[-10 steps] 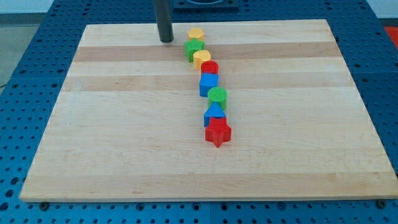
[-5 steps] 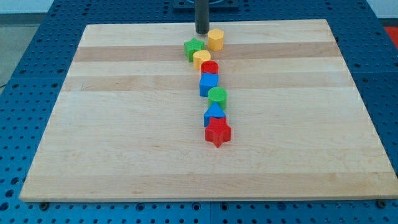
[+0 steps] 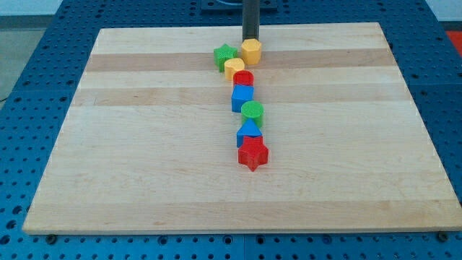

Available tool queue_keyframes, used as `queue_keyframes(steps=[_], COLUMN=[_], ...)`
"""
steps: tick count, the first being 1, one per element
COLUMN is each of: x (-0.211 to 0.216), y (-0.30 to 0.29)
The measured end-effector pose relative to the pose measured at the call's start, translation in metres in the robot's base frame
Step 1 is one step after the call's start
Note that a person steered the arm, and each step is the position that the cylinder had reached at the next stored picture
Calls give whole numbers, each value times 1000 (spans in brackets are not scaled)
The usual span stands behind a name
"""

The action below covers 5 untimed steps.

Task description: Push the hexagon to the top right side of the heart

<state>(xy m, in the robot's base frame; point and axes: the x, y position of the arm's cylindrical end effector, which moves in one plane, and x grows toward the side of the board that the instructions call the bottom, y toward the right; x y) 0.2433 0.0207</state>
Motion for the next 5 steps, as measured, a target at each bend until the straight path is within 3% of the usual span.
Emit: queue_keyframes(steps=[3, 4, 5], x=[20, -17, -47], y=[4, 7, -46])
